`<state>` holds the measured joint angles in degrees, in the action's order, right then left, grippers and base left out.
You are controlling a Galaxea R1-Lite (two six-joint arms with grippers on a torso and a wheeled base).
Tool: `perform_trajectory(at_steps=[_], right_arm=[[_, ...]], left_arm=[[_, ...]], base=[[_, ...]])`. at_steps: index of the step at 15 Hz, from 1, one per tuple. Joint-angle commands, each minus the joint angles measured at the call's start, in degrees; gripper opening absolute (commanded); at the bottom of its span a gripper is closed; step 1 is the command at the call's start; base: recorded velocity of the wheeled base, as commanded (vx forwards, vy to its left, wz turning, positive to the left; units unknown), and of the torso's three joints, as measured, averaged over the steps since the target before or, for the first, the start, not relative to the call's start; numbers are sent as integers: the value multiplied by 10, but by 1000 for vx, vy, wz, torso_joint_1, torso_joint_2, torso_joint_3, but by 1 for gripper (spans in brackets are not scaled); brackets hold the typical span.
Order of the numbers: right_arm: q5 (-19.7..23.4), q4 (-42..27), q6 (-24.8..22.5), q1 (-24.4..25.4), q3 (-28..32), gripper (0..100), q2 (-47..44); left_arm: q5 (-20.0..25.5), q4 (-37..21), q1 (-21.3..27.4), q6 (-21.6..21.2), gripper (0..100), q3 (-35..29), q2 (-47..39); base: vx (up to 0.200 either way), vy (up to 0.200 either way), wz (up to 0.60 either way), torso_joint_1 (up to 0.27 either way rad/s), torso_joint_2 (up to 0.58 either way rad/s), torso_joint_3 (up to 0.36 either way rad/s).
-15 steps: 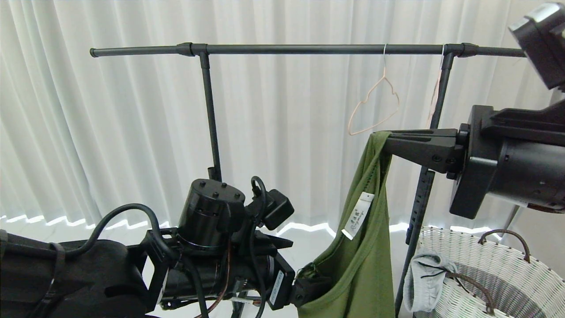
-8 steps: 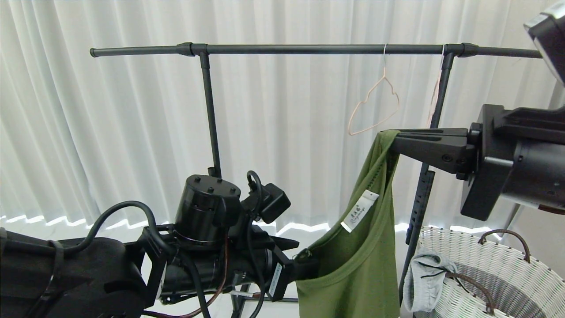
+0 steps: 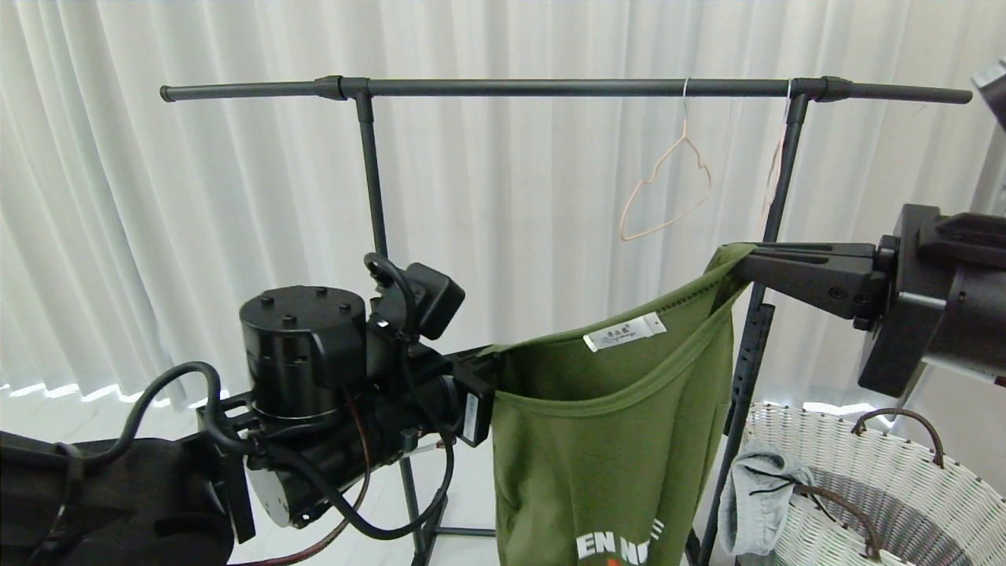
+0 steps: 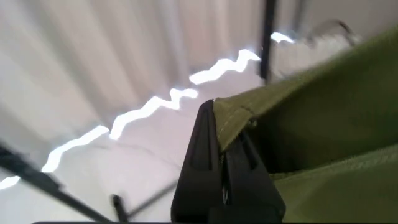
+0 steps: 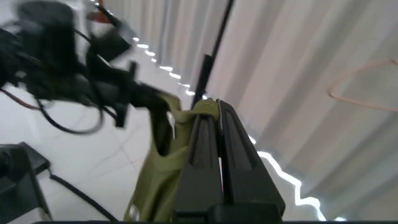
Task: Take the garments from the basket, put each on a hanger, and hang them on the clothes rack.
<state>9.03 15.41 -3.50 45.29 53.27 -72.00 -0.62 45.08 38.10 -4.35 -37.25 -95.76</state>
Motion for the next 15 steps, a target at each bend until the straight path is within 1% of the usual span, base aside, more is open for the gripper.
perform_trajectory(at_steps=[1,2,3,4,5,6,7,8,9,10,11,12,13,14,15], right_arm=[[0,1,0,-58,-24,0,18],[0,1,1,-84,-25,0,18],[-1,3,7,-103,-25,0,18],[-1,4,17,-117,-22,0,18],[-1,5,20,-122,-19,0,19],[-2,12,21,-127,-12,0,26],[-6,27,21,-129,9,0,33],[-14,30,20,-129,36,0,35],[-17,30,20,-129,63,0,34],[-17,30,20,-129,83,0,34],[-17,30,19,-129,87,0,34],[-17,30,17,-129,83,0,36],[-17,29,16,-129,83,0,42],[-17,27,16,-129,83,0,51],[-17,23,16,-129,81,0,59]], left_arm=[[-12,-18,-14,-2,0,-34,61],[-23,-60,-14,-4,0,-69,91],[-35,-125,-14,-5,0,-113,121],[-43,-205,-14,-5,0,-168,153],[-44,-250,-14,-4,0,-199,168],[-45,-314,-14,-4,0,-244,187],[-46,-379,-12,-4,0,-298,207],[-46,-402,-7,-5,0,-324,214],[-46,-406,5,-4,0,-339,218],[-47,-406,17,-4,0,-338,219],[-55,-406,34,-4,0,-325,225],[-76,-405,54,-4,0,-308,228],[-107,-405,79,-4,0,-299,230],[-138,-405,104,-4,0,-300,230],[-155,-405,116,-4,0,-302,227]], base=[[0,0,0,0,0,0],[0,0,0,0,0,0],[0,0,0,0,0,0],[0,0,0,0,0,0],[0,0,0,0,0,0],[0,0,0,0,0,0],[0,0,0,0,0,0],[0,0,0,0,0,0],[0,0,0,0,0,0],[0,0,0,0,0,0],[0,0,0,0,0,0],[0,0,0,0,0,0],[0,0,0,0,0,0],[0,0,0,0,0,0],[0,0,0,0,0,0]])
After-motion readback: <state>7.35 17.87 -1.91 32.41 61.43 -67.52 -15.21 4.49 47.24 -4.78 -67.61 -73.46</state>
